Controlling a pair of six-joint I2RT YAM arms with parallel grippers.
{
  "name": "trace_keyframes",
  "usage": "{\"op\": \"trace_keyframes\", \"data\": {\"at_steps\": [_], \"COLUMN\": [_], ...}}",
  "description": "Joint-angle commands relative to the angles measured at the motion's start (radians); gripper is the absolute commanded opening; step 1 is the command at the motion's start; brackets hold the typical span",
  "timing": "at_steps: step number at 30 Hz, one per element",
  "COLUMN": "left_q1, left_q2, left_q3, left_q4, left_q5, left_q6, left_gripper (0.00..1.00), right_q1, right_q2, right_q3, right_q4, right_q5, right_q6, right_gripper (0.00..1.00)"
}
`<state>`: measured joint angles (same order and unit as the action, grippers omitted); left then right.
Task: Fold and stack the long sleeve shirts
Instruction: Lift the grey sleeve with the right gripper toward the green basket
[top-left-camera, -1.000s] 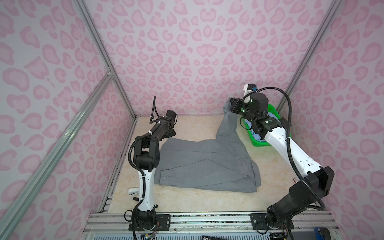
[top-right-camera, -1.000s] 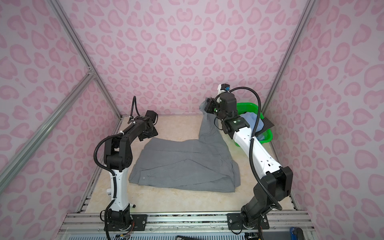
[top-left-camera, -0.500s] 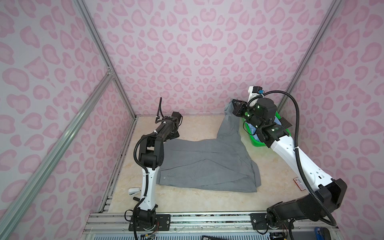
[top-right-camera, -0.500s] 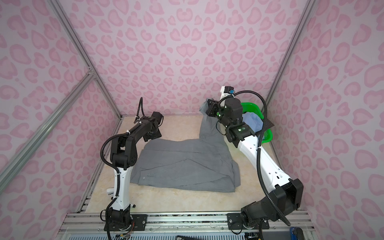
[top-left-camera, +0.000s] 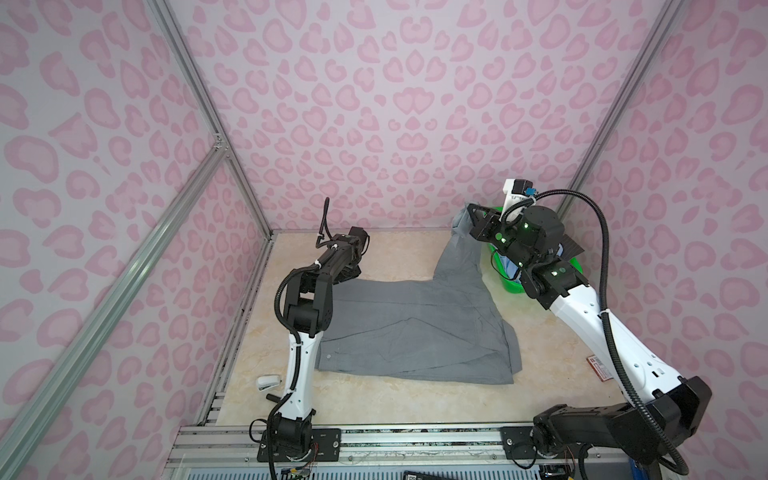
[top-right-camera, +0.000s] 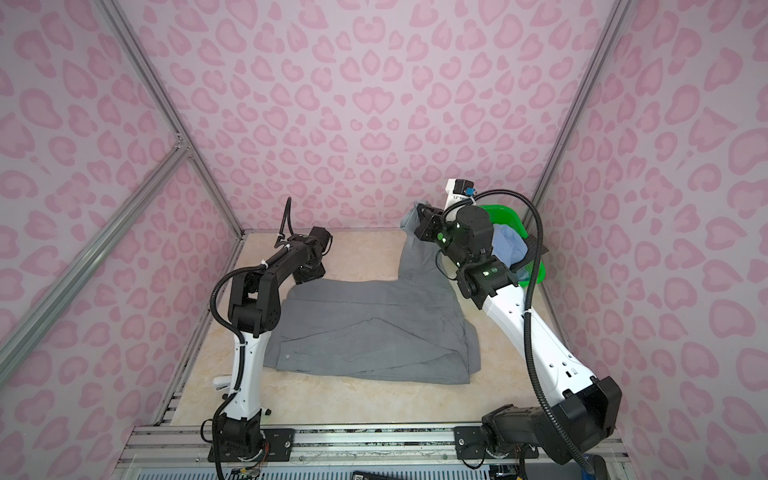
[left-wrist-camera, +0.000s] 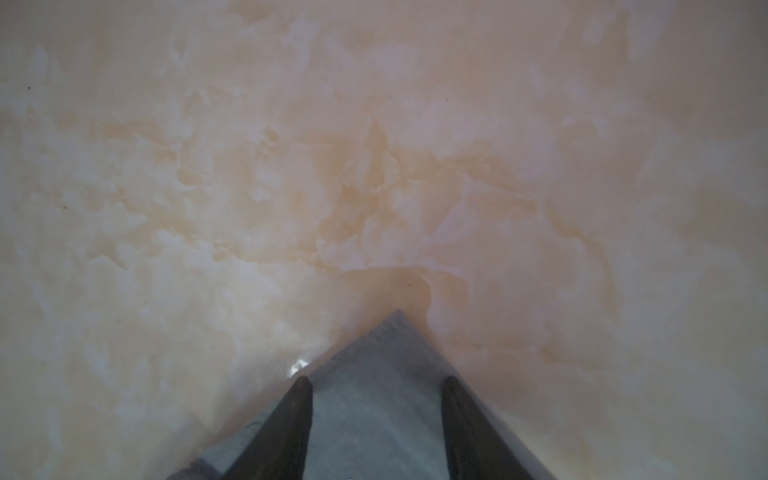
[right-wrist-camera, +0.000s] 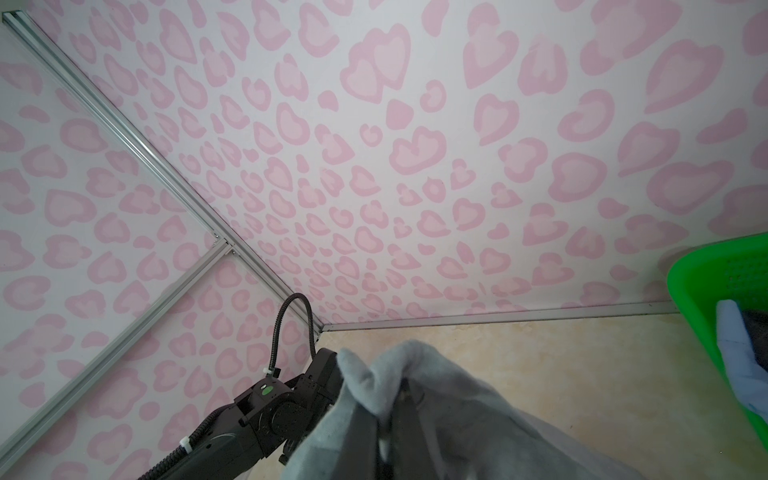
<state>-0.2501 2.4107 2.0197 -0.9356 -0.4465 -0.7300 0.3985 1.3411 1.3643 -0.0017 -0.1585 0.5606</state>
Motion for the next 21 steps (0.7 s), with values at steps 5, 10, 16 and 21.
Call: {"op": "trace_keyframes", "data": {"at_steps": [5,10,16,21], "left_q1": [-0.006,-0.007,0.01,0.02], "left_q2": [-0.005,-0.043,-0.148,-0.244], "left_q3": [-0.034,-0.103,-0.199,-0.265], "left_q4": [0.003,0.053,0.114,0.132], "left_q5": [-0.018,-0.004,0.048,0.047], "left_q6": [0.004,0.003,-0.02,-0.044], "left_gripper": [0.25,0.18,0.51,0.84], "right_q1": [0.001,-0.001,-0.006,-0.006], "right_q2": [-0.025,-0.037,-0.045,-0.051], "right_q3": [-0.012,-0.018,-0.023,-0.026], "right_q4": [0.051,0.042,0.04,0.037], "right_q5": [-0.014,-0.008,-0.009,-0.015], "right_q6": [0.019,0.011,0.011,0.012], "right_gripper": [0.0,0.0,0.0,0.0]}}
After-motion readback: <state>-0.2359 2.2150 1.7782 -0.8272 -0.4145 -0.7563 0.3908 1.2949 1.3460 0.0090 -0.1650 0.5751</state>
